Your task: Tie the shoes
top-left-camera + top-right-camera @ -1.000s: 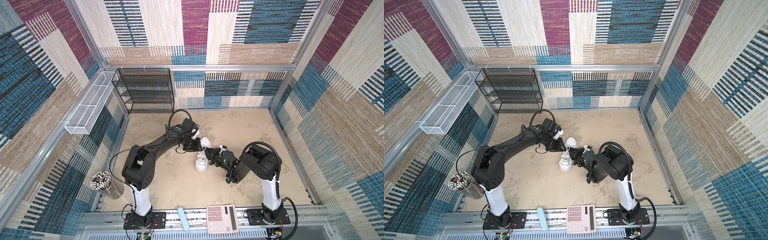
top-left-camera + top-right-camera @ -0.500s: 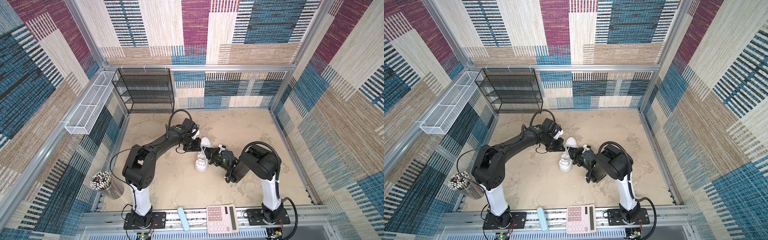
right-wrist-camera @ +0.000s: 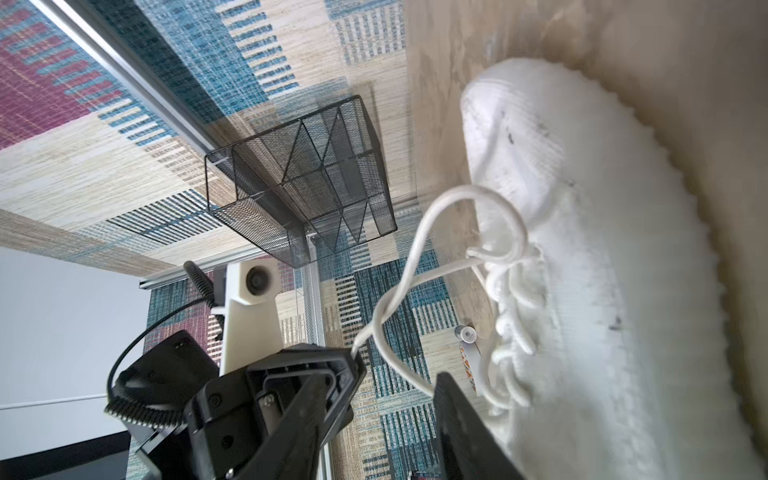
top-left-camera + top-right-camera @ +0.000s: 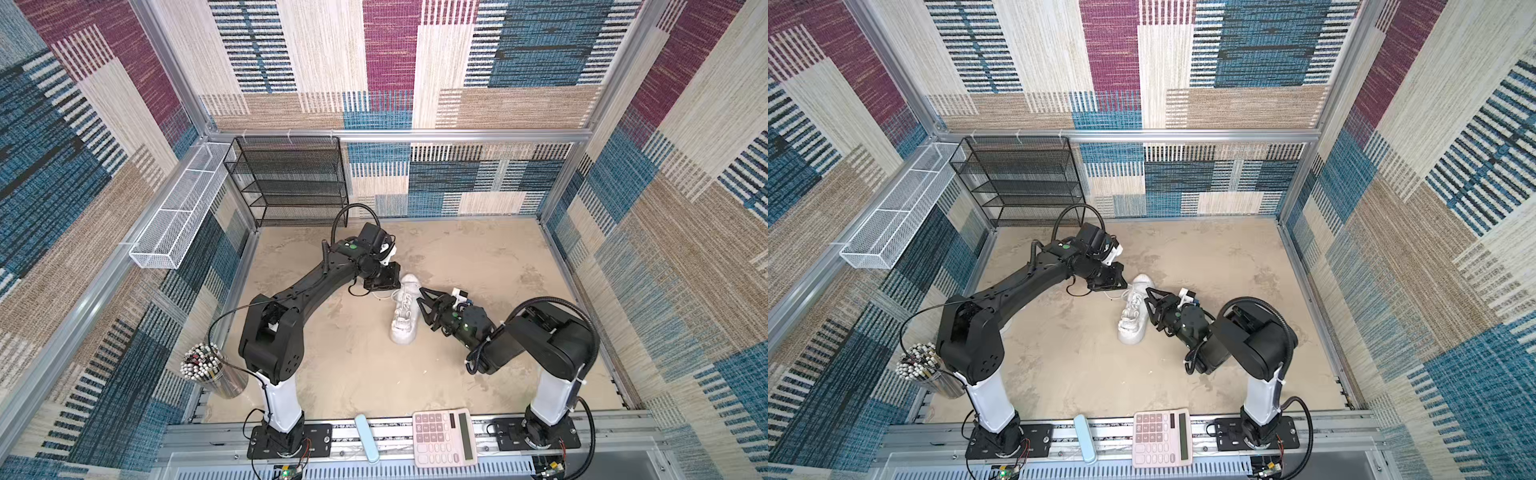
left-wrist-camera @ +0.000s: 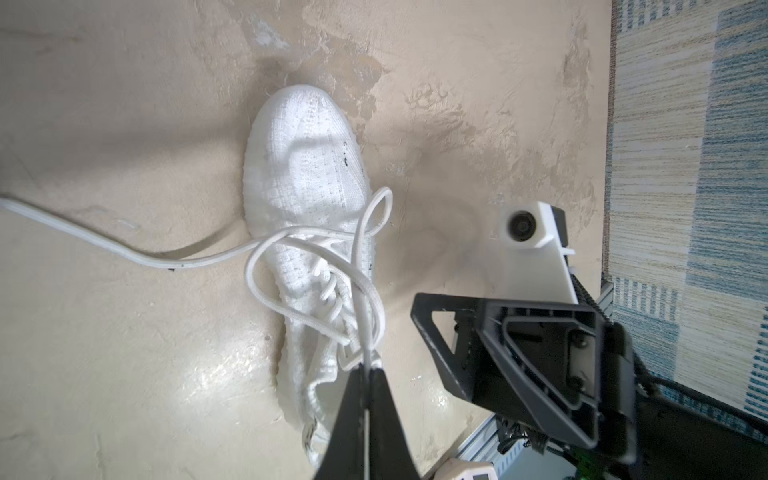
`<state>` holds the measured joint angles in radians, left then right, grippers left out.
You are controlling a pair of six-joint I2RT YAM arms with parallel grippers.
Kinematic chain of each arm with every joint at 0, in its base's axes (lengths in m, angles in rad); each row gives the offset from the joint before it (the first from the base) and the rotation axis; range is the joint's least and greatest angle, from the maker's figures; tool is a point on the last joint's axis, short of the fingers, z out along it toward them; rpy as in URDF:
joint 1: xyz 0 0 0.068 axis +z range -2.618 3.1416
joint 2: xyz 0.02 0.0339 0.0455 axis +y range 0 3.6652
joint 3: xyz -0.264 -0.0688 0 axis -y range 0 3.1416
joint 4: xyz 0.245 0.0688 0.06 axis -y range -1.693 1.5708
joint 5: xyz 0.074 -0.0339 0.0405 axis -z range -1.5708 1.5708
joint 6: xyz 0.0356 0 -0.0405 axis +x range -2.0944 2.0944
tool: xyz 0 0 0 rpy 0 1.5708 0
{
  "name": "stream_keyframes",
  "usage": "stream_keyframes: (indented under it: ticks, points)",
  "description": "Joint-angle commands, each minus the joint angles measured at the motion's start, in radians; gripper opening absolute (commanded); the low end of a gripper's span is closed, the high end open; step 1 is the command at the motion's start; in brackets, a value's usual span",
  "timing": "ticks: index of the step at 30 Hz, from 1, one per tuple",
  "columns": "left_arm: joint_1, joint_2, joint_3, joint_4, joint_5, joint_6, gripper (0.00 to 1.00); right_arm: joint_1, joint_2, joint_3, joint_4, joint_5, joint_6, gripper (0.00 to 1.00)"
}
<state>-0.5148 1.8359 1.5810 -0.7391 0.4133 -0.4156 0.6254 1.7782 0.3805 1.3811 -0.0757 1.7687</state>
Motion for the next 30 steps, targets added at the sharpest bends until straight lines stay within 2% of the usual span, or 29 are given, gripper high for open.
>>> stream_keyframes:
  ticks: [1, 4, 5, 6, 7, 9, 12, 17, 20, 22, 26, 30]
  points:
    - [0.001, -0.028, 0.042, -0.088, -0.026, 0.042, 0.0, -0.021, -0.129, -0.024, 0.017, -0.024, -0.127, 0.47]
    - [-0.001, -0.062, 0.071, -0.107, -0.015, 0.041, 0.0, -0.042, -0.312, 0.024, -0.311, -0.113, -0.367, 0.48]
    - [0.001, -0.074, 0.081, -0.113, -0.015, 0.041, 0.0, -0.043, -0.403, 0.078, -0.5, -0.122, -0.499, 0.49]
    - [-0.001, -0.085, 0.09, -0.113, -0.014, 0.04, 0.0, -0.04, -0.459, 0.149, -0.698, -0.127, -0.681, 0.49]
    - [-0.001, -0.092, 0.099, -0.115, -0.012, 0.038, 0.0, -0.038, -0.486, 0.206, -0.873, -0.112, -0.806, 0.5]
    - [0.0, -0.097, 0.123, -0.12, 0.003, 0.037, 0.0, -0.042, -0.526, 0.275, -1.083, -0.083, -1.054, 0.51]
    - [0.0, -0.092, 0.151, -0.124, 0.033, 0.028, 0.0, -0.043, -0.536, 0.305, -1.162, -0.091, -1.349, 0.52]
    - [-0.003, -0.086, 0.177, -0.13, 0.046, 0.019, 0.0, -0.042, -0.51, 0.321, -1.133, -0.156, -1.686, 0.53]
    - [-0.006, -0.09, 0.178, -0.13, 0.053, 0.013, 0.0, -0.043, -0.483, 0.34, -1.095, -0.207, -1.81, 0.54]
    - [-0.011, -0.089, 0.175, -0.129, 0.053, 0.009, 0.0, -0.042, -0.444, 0.37, -1.085, -0.266, -1.85, 0.54]
    - [-0.02, -0.089, 0.172, -0.131, 0.053, 0.003, 0.0, -0.043, -0.344, 0.453, -1.084, -0.33, -1.874, 0.54]
    - [-0.025, -0.093, 0.166, -0.13, 0.05, 0.0, 0.0, -0.042, -0.292, 0.505, -1.061, -0.33, -1.888, 0.52]
